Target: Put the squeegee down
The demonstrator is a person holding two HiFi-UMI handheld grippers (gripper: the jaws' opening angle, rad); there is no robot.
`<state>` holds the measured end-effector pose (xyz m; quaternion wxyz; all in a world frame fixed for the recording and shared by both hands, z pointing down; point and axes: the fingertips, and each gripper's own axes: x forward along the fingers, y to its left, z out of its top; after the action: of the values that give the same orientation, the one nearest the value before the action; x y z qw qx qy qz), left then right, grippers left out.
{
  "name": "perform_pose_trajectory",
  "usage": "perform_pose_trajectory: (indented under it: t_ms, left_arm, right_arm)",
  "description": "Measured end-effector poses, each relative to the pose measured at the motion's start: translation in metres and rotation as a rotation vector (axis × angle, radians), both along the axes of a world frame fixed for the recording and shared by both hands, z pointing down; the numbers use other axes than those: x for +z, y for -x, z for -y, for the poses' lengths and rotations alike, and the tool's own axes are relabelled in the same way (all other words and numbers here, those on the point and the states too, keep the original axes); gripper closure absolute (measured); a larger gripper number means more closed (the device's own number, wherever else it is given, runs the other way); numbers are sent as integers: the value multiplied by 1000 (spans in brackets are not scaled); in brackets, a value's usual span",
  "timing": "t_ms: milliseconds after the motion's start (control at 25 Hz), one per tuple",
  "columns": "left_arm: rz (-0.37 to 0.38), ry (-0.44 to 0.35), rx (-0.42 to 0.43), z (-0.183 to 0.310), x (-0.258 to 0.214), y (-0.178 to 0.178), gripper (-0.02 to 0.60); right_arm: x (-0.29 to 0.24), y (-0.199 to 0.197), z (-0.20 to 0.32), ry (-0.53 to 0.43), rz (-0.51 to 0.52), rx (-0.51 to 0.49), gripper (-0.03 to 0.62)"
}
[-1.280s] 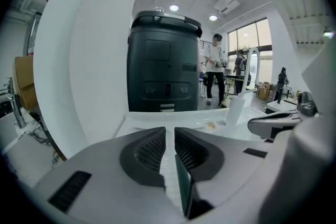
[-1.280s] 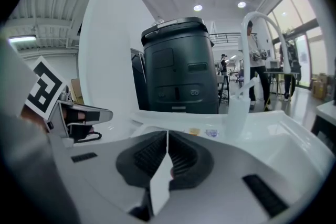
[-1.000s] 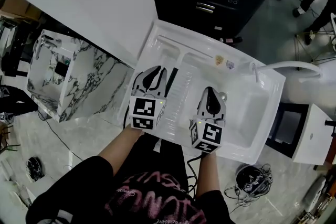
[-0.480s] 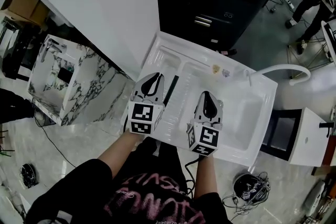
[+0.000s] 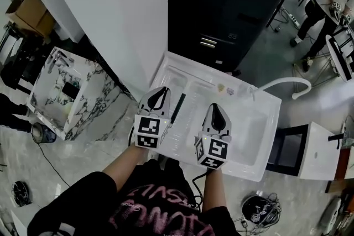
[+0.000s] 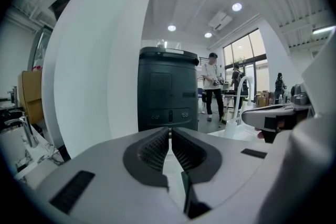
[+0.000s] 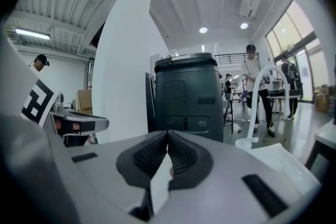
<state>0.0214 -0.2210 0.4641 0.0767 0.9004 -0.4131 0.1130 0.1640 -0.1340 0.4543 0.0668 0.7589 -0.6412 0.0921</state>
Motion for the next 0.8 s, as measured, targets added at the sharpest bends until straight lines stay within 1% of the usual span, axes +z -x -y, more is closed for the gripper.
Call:
perform_pose_trajectory:
  t_ms: [240, 520, 800]
  left_arm:
    - [-29, -38, -7, -1, -23, 9, 557]
    - [-56, -62, -2, -3, -40, 16, 557]
    - [-77, -116, 16, -6, -61, 14, 557]
  right_arm:
    - [-20, 6, -1, -31, -26, 0, 572]
    - [-39, 12, -6, -67, -49, 7, 572]
    - [-55, 11, -11, -99, -65, 25, 572]
